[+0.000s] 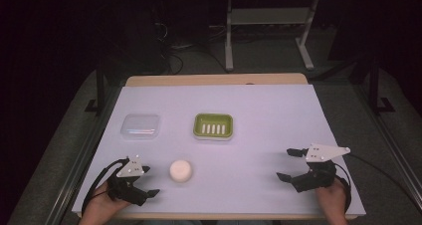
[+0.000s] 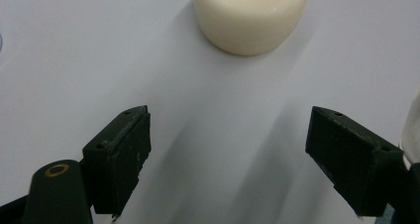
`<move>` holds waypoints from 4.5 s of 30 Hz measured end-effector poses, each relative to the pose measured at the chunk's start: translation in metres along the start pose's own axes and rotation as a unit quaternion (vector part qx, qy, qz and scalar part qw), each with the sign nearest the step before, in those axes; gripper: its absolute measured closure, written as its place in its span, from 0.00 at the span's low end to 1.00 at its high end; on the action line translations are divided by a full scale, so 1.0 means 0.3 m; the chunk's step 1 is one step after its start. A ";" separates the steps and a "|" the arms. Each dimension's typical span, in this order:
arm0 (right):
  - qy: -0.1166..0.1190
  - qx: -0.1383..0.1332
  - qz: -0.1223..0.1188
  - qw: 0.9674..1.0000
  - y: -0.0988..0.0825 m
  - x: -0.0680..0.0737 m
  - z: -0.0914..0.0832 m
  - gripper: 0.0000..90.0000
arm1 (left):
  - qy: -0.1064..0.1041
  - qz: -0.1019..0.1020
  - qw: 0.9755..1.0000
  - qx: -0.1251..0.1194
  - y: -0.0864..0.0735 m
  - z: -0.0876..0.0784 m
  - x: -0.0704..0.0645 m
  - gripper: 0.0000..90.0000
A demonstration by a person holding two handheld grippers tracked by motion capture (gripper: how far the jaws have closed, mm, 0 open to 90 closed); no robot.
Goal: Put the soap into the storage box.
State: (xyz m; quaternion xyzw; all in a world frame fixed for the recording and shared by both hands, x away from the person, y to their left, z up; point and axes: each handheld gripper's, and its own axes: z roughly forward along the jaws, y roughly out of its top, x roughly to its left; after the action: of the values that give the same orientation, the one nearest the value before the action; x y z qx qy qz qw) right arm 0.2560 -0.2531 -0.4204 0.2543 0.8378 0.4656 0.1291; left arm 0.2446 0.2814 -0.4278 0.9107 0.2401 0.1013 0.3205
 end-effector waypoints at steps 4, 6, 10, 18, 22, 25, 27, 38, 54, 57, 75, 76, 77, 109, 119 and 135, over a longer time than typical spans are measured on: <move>0.000 0.000 -0.005 1.000 0.003 0.006 0.002 0.15 | 0.005 0.011 1.000 0.002 0.014 -0.006 0.002 0.19; 0.001 0.001 -0.004 1.000 0.003 0.008 0.002 0.14 | 0.003 0.019 1.000 0.005 0.032 -0.002 -0.005 0.19; 0.002 -0.001 -0.006 1.000 0.002 0.006 0.002 0.14 | -0.001 0.027 1.000 0.012 0.050 0.008 -0.008 0.19; 0.004 -0.003 -0.007 1.000 0.004 0.014 0.005 0.14 | -0.012 0.033 0.999 0.024 0.083 0.016 -0.005 0.19; 0.009 -0.001 -0.007 1.000 0.002 0.013 0.011 0.14 | -0.017 0.041 0.999 0.029 0.102 0.024 -0.006 0.19; 0.010 -0.002 -0.005 1.000 0.001 0.013 0.010 0.14 | -0.019 0.046 0.998 0.032 0.114 0.030 -0.006 0.19; 0.010 -0.001 -0.004 1.000 0.001 0.014 0.010 0.15 | -0.020 0.049 0.998 0.033 0.120 0.034 -0.007 0.19; 0.012 -0.004 -0.010 1.000 0.004 0.020 0.010 0.14 | -0.029 0.064 0.997 0.041 0.172 0.061 -0.008 0.19; 0.020 -0.009 -0.003 1.000 0.004 0.018 0.007 0.14 | -0.034 0.082 0.995 0.053 0.235 0.107 -0.014 0.19; 0.021 -0.008 -0.001 1.000 0.002 0.017 0.007 0.14 | -0.036 0.085 0.994 0.059 0.244 0.115 -0.018 0.19; 0.024 -0.006 -0.004 1.000 0.003 0.019 0.011 0.14 | -0.048 0.086 0.992 0.076 0.275 0.158 -0.014 0.18; 0.024 -0.006 -0.004 1.000 0.003 0.019 0.011 0.14 | -0.048 0.089 0.992 0.078 0.278 0.160 -0.013 0.18; 0.025 -0.006 -0.004 1.000 0.003 0.019 0.012 0.14 | -0.049 0.085 0.992 0.077 0.279 0.163 -0.015 0.18; 0.029 -0.005 -0.011 1.000 0.006 0.026 0.015 0.14 | -0.062 0.087 0.988 0.111 0.298 0.225 -0.006 0.26; 0.028 -0.006 -0.010 1.000 0.005 0.025 0.012 0.14 | -0.062 0.075 0.989 0.114 0.298 0.230 -0.005 0.27; 0.028 -0.014 0.001 1.000 -0.001 0.012 0.009 0.14 | -0.072 0.063 0.990 0.104 0.326 0.218 0.023 0.28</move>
State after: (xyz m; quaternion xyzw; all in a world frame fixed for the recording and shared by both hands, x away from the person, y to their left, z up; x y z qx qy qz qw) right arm 0.2539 -0.2493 -0.4220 0.2399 0.8342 0.4846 0.1087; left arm 0.3091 0.1835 -0.4163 0.9574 0.1673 0.0296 0.2335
